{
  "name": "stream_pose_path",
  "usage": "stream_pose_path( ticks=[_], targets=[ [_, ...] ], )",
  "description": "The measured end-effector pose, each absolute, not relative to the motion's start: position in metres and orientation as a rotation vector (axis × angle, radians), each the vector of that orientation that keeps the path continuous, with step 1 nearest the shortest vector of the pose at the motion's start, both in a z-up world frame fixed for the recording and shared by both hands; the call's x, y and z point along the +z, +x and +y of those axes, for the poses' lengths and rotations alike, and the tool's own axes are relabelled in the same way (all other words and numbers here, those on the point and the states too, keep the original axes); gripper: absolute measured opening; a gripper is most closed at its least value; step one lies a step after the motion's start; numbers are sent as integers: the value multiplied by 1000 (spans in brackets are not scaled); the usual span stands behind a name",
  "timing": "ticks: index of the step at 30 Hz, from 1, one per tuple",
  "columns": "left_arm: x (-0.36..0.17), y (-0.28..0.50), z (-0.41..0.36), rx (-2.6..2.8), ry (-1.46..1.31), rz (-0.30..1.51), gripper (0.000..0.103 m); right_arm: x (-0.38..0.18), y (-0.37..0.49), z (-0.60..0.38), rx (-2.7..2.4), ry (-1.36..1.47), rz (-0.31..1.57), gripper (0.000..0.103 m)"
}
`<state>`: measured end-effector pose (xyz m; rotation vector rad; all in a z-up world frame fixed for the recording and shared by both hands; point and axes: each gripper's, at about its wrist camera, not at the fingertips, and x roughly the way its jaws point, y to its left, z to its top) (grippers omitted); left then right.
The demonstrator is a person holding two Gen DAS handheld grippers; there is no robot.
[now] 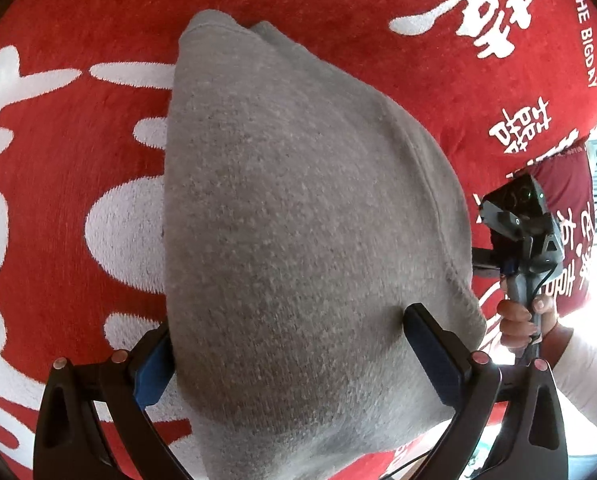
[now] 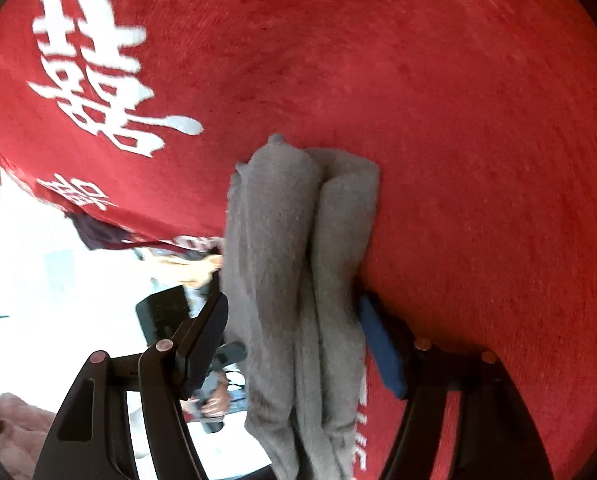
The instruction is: Fold small clothes
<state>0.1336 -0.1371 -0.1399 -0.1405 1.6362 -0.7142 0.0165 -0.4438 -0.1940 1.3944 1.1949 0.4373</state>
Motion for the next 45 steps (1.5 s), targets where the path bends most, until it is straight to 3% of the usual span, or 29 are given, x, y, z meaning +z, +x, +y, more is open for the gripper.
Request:
stream_pose_path(
  ticks=[10, 13, 17, 20, 31, 45],
  targets=[
    [-144, 131, -143, -695, -99, 1614, 101, -191, 48, -427, 469, 1324, 1222, 69],
    [-142, 130, -140, -667, -84, 1596, 90, -194, 49, -424, 360, 1290, 1310, 42],
    [-134, 132, -126, -669, -115, 1561, 61, -183, 47, -416, 326, 1286, 1276, 37],
    [-124, 133, -120, -689, -144, 1553, 52, -171, 46, -411, 338, 1322, 1240, 36],
    [-78, 118, -89, -792, -239, 1511, 51, -113, 37, -374, 366, 1315, 1207, 36],
    [-36, 89, 54, -808, -242, 1516, 51, -85, 16, -249, 400, 1362, 1241, 36]
  ],
)
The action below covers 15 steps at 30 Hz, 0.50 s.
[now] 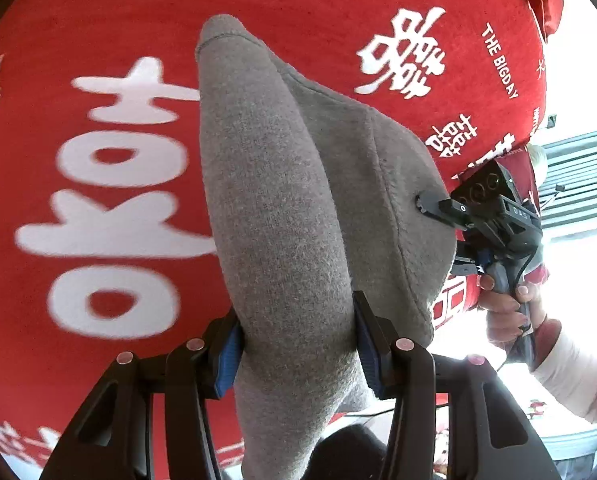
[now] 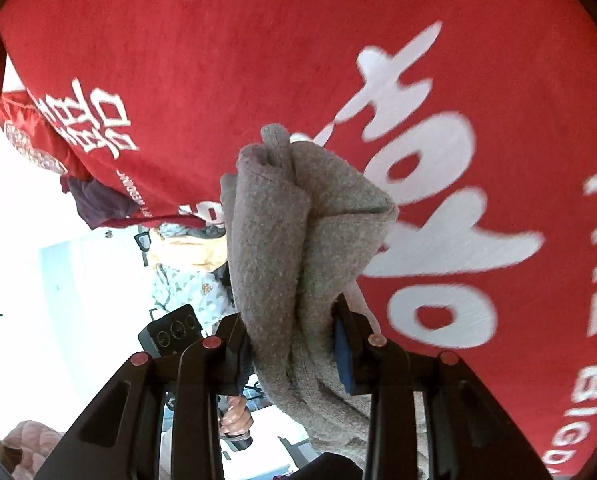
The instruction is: Fold small clothes
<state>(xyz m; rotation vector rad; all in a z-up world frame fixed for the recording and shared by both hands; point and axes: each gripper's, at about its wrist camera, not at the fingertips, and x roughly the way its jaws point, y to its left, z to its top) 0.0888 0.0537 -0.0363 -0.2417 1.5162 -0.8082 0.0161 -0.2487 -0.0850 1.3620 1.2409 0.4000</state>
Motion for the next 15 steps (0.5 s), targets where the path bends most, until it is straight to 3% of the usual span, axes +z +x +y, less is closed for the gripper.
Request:
stream_pose_path(
  ticks=[10, 12, 13, 14, 15],
  targets=[
    [-94, 86, 117, -612, -58, 1492, 51, -133, 52, -188, 236, 1130, 1383, 39],
    [-96, 90, 132, -594, -131, 1490, 58, -141, 54, -197, 125, 1072, 1427, 44],
    [-96, 91, 135, -573, -127, 1487, 69, -140, 55, -199, 88, 1022, 1442, 53],
    [-94, 91, 140, -543, -108, 1481, 72, -136, 55, -200, 68, 969, 1445, 59],
    [-92, 90, 144, -525, -99, 1478, 72, -129, 55, -199, 56, 933, 1443, 59]
  ],
)
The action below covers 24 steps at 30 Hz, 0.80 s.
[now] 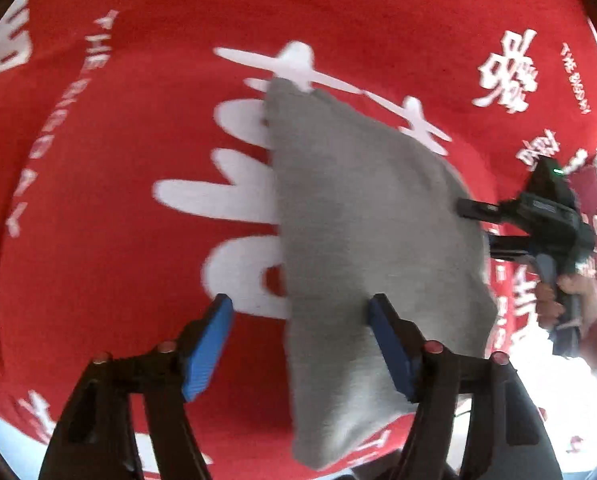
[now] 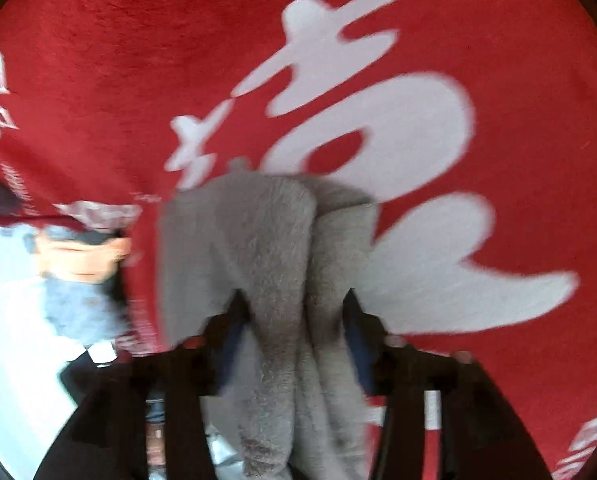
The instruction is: Fold small clothes
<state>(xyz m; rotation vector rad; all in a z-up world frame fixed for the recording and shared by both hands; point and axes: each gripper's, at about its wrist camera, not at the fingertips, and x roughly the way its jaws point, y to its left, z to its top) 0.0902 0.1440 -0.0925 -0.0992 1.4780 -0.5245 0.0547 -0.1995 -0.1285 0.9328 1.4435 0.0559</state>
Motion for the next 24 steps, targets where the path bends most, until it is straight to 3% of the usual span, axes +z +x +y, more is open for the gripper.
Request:
stream_pose_path(
  ticks=[6, 9, 16, 19, 22, 24],
  targets=[
    [-79, 84, 158, -468, -101, 1493, 72, -83, 33, -201, 78, 872, 1420, 61],
    [-71, 81, 147, -467, -74, 1480, 72, -66, 13, -186, 168, 938, 1411, 57],
    [-77, 74, 127, -457, -28, 1491, 72, -94, -16, -149, 230, 1035, 1502, 55],
    [-79, 71, 118, -468, 14, 1477, 72, -102, -10, -149, 161, 1024, 1497, 13],
    [-86, 61, 116, -470, 80, 1456, 83, -88, -11, -151, 142, 906, 1473, 12],
    [-91, 53, 119, -499, 77, 1462, 83, -87, -20, -149, 118, 819, 1497, 11]
  ],
)
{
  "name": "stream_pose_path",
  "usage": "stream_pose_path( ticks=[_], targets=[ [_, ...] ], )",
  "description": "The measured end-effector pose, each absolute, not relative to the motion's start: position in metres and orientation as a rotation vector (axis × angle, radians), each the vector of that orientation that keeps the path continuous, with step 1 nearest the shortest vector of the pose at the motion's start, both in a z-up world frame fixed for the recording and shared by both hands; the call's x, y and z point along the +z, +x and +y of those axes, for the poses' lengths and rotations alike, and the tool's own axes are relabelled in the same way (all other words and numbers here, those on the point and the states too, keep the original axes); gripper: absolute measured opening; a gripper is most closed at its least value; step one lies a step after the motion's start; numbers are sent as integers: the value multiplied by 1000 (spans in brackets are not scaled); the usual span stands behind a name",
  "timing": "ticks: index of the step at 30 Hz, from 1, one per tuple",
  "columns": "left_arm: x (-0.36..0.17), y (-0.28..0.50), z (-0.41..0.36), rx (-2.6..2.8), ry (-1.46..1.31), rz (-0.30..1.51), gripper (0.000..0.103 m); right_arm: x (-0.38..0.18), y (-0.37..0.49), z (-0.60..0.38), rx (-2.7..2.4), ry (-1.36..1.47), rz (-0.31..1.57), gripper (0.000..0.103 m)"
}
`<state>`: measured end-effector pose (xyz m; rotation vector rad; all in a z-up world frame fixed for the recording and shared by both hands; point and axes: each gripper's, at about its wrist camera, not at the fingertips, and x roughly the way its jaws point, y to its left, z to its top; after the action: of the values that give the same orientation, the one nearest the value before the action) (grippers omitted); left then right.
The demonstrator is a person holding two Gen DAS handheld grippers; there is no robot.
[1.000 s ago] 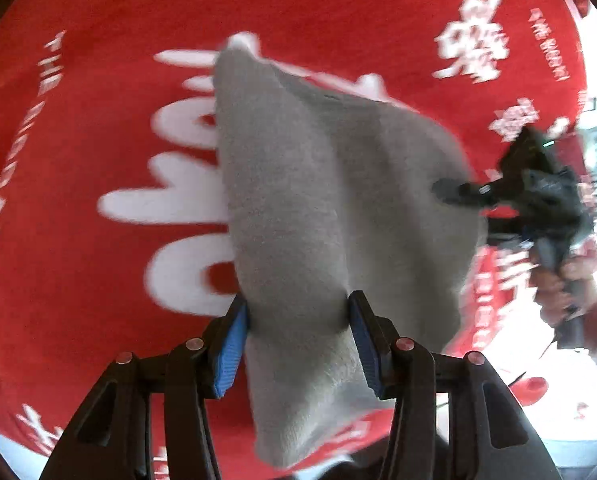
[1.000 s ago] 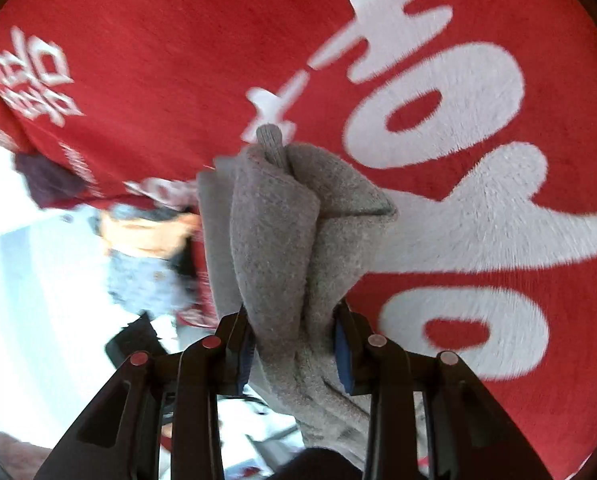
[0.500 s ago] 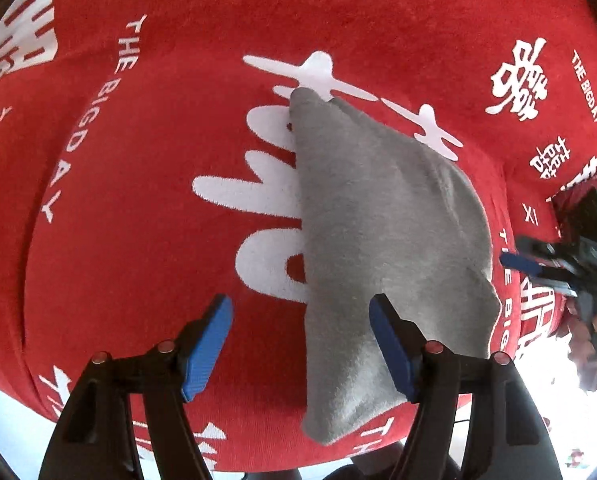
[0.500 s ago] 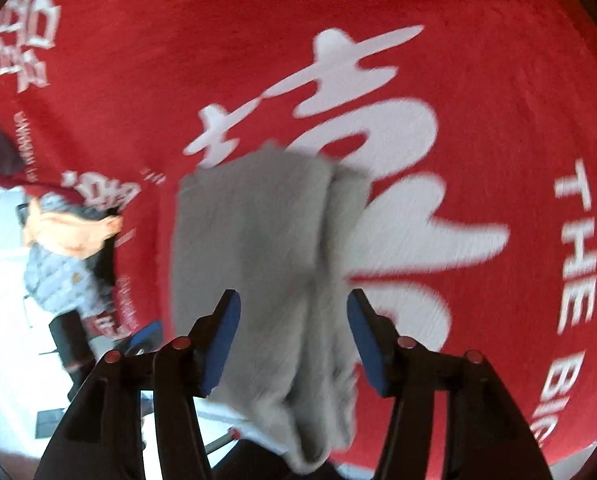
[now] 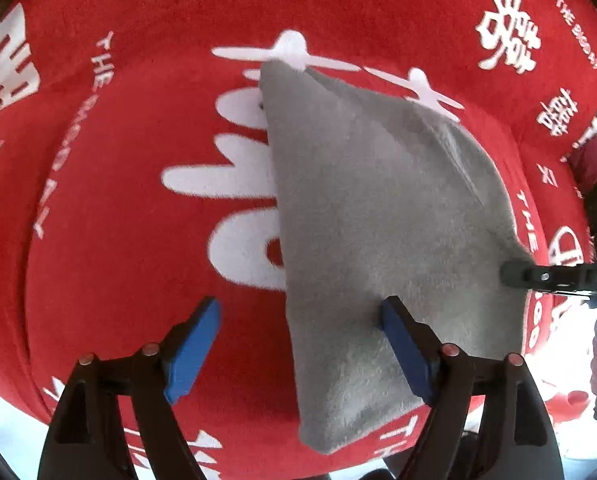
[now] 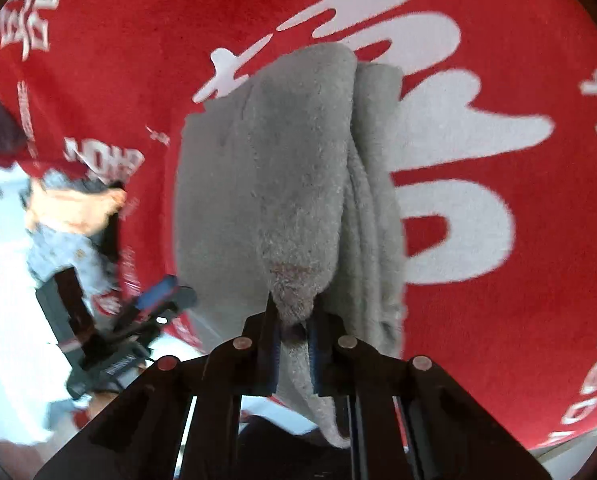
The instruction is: Fold small clothes
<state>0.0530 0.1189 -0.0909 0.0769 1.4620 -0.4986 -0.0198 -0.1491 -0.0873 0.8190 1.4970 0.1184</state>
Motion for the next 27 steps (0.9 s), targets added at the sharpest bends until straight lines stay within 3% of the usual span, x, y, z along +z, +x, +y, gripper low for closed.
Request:
stream_pose_path(
  ticks=[2, 10, 22, 24, 25, 26, 27],
  targets=[
    [-96, 46, 117, -514, 121, 1471, 83, -98, -33, -145, 105, 731, 1543, 7],
    [-99, 18, 128, -543, 299, 1499, 83, -92, -44, -151, 97, 725, 1528, 7],
    [-61, 27, 122, -505, 201, 1463, 83, -53, -30, -157, 6, 735, 1468, 11],
    [-58, 33, 114, -488, 185, 1446, 85, -46, -18, -158, -6, 700, 1446, 20],
    [-58, 40, 109, -470, 179, 1448, 100, -45, -10, -159, -13, 680, 1438, 36],
    [-60, 44, 106, -453, 176, 1450, 103, -45, -3, -160, -22, 667, 1429, 54],
    [-62, 48, 103, -443, 165, 1450, 103, -46, 5, -162, -30, 661, 1416, 57]
  ],
)
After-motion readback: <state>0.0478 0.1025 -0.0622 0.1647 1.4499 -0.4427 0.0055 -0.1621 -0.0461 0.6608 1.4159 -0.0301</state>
